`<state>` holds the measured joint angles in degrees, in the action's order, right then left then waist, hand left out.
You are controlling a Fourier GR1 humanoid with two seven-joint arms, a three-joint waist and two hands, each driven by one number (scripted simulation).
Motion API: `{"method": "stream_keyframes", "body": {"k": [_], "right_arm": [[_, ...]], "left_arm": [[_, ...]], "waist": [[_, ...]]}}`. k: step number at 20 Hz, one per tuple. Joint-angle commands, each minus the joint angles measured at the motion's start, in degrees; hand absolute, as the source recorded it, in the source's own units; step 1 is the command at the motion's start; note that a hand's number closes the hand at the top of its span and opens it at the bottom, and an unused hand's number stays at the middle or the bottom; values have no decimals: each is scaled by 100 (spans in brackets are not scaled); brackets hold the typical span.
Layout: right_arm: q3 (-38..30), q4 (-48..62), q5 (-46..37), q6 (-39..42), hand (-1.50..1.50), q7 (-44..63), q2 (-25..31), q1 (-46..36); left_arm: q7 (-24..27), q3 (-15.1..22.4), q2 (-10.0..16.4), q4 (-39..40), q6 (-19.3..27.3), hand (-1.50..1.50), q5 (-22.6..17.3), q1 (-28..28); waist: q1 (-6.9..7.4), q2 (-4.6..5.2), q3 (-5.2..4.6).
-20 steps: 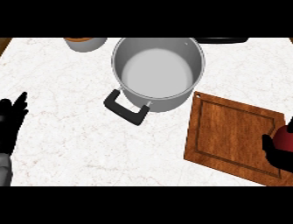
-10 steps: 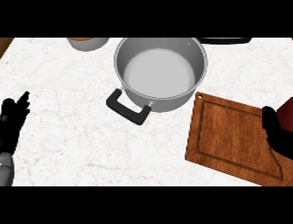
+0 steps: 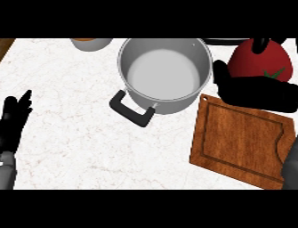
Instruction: Pick the tomato from the cutting board and place it in the pot
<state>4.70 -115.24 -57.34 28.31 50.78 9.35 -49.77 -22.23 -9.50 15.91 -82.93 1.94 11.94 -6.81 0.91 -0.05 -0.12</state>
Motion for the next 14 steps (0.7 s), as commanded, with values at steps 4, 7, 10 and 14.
{"method": "stream_keyframes", "body": {"k": [4,7,10,14], "right_arm": [[-425,2049,5,-336,150,134,-485,-1212],[-350,2569,8,-589,150,-114,-648,-1103],[-366,3580,-141,-1105,150,-291,-841,-1245],[-76,4330,369,-1676,150,-97,-928,-1211]], "left_arm": [[-74,-25,17,50,65,0,103,-158],[156,-67,-93,325,103,0,54,-151],[94,-60,15,38,-116,0,-53,-49],[42,-108,23,116,-34,0,14,-93]], "waist": [[-4,23,6],[-32,24,7],[29,32,8],[72,44,7]]}}
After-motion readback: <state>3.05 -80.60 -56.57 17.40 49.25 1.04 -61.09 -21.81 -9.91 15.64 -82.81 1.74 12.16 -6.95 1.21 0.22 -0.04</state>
